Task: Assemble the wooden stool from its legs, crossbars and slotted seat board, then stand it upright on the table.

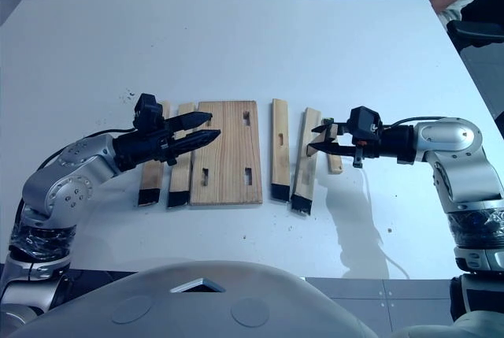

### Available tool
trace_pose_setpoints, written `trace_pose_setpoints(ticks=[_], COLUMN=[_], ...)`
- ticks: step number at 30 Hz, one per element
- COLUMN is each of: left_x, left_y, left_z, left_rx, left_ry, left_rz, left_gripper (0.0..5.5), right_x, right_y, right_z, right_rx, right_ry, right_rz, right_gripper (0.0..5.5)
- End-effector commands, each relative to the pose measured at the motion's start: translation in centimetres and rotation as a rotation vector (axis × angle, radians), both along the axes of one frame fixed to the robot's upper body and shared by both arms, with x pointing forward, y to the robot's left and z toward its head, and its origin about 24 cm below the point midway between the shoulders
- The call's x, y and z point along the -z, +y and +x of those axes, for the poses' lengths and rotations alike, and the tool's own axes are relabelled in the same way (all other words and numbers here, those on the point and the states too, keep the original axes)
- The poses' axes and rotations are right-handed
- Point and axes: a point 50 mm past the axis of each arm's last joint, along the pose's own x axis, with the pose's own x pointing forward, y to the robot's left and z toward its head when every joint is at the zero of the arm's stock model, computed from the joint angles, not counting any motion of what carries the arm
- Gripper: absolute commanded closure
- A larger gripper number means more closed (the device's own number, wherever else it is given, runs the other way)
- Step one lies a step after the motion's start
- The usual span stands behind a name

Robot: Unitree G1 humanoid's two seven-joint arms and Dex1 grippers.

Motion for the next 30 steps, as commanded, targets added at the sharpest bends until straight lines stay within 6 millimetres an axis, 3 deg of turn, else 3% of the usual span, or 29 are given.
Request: trace_pose_setpoints(ticks=[1, 4, 13, 24, 30], left_x=[0.2, 0.3, 0.5, 0.8, 0.8], left_y=[-0.1, -0.3, -0.7, -1.3, -1.4], left_z=[-0.2, -0.3, -0.5, -1.2, -1.2], left_rx=[0.009, 0.008, 0.060, 0.096, 0.104], left_ry=[0.003, 0.007, 0.036, 0.081, 0.085], left_rz=[0.020, 0.022, 0.025, -0.005, -0.008], left_gripper=[2.84, 2.84, 2.84, 2.84, 2.84], right_x=[1.5, 3.0, 7.2, 5.0, 6.1], right_y=[0.6, 1.0, 0.8, 2.1, 2.3], right_z=[0.6, 1.1, -0.3, 1.9, 2.9], right_rx=[0.007, -0.002, -0.013, 0.001, 0.024], right_ry=[0.090, 0.138, 0.290, 0.300, 0.305], right_rz=[-0.019, -0.043, -0.113, -0.010, -0.061], right_gripper=[4.20, 4.20, 4.20, 4.20, 4.20])
